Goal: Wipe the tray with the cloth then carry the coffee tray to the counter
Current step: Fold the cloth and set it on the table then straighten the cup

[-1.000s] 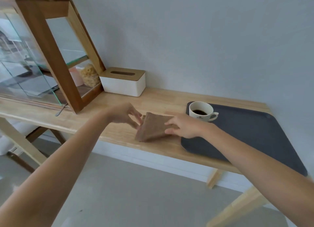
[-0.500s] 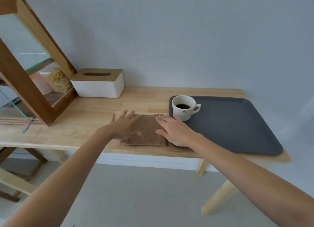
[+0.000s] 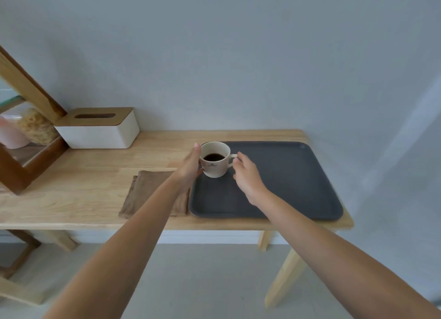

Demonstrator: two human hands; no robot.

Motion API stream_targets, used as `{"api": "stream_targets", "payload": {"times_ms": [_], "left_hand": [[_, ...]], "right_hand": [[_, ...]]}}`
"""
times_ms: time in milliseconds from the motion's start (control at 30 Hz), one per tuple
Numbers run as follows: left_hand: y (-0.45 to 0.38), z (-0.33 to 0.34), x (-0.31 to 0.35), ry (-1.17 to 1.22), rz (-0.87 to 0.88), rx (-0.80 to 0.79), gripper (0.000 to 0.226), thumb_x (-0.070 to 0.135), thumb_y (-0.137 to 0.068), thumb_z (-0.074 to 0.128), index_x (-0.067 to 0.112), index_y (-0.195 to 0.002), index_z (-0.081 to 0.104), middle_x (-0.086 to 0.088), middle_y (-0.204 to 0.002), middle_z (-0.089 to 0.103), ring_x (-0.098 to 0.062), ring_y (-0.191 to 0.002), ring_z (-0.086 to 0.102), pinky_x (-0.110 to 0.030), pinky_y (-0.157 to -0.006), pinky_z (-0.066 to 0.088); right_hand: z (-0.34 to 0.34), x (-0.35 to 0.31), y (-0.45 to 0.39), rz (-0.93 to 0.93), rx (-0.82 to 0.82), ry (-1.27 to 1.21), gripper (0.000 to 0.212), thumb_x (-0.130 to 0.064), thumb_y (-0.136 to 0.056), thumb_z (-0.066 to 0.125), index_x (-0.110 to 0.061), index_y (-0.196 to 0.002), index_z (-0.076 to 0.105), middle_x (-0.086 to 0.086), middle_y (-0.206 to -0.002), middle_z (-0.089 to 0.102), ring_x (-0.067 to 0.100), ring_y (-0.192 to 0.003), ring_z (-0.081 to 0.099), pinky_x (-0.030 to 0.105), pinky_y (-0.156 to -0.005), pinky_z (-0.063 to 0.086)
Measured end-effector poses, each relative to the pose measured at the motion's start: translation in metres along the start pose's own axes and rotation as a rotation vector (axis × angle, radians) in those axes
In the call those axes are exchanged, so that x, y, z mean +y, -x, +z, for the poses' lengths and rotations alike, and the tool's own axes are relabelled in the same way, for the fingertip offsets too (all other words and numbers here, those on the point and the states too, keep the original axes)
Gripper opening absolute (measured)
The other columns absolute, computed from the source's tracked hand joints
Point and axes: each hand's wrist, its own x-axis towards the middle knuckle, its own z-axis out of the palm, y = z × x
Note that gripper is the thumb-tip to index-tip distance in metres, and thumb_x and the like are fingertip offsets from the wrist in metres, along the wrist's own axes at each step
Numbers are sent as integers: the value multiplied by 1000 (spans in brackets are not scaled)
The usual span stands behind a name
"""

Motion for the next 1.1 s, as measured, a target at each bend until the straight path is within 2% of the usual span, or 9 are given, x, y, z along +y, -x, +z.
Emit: {"api": "stream_targets", "payload": {"times_ms": [167,533,600,700,833,900,967,1033,1100], "left_hand": [[0,20,-8,81,19,-18,51,52,-100,25,19,-123,58,9,-115,66,-9,-120,54,-35,-108,40],[10,92,-20,40,4,-60,55,60,-96,25,31,-135,51,16,-138,52,-2,-133,40,-43,-115,33],[10,103,-20,37,12,-64,53,58,-97,25,31,-134,51,16,-137,52,-2,-133,39,-41,-114,33],[12,117,-19,39,15,-66,52,57,-98,24,32,-136,48,15,-137,49,-5,-133,37,-40,-114,33],[12,126,-20,24,15,-76,57,60,-96,24,30,-139,46,12,-145,45,-7,-138,34,-41,-115,31],[13,125,-20,-15,14,-55,58,60,-96,22,31,-143,41,13,-149,41,-6,-140,32,-38,-113,31],[15,119,-18,-107,26,14,62,61,-96,23,29,-149,29,11,-156,30,-10,-144,26,-38,-116,25],[14,105,-17,-304,74,154,63,56,-98,25,24,-151,24,8,-158,24,-13,-147,19,-36,-119,15],[7,81,-19,-582,141,303,59,46,-100,27,15,-150,26,-2,-159,24,-18,-147,19,-36,-119,14]], "right_hand": [[-26,2,-8,13,-6,-35,51,-34,-100,33,-19,-149,27,-1,-157,28,21,-141,33,44,-115,32],[-98,18,-28,57,1,-45,49,-39,-96,34,-19,-139,45,-5,-156,30,19,-140,34,47,-113,34],[-109,19,-29,74,7,-42,45,-37,-96,35,-19,-135,50,0,-148,42,22,-137,39,49,-112,36],[-122,18,-29,74,13,-37,35,-32,-98,33,-16,-109,62,4,-110,61,26,-120,53,50,-107,42],[-135,22,-31,58,-16,-20,33,-35,-97,33,-23,-96,64,5,-111,64,23,-113,57,51,-105,43],[-140,21,-26,34,-13,22,35,-40,-96,32,-28,-104,64,-1,-119,62,22,-119,54,50,-107,41],[-148,20,-16,-42,11,139,40,-39,-98,32,-25,-127,56,-4,-127,56,20,-127,48,44,-111,36],[-159,28,-9,-134,61,375,43,-27,-102,32,-15,-142,41,4,-143,49,23,-134,42,35,-110,33],[-172,42,-4,-211,115,629,44,-20,-102,31,-11,-146,34,9,-151,39,27,-141,33,37,-112,29]]}}
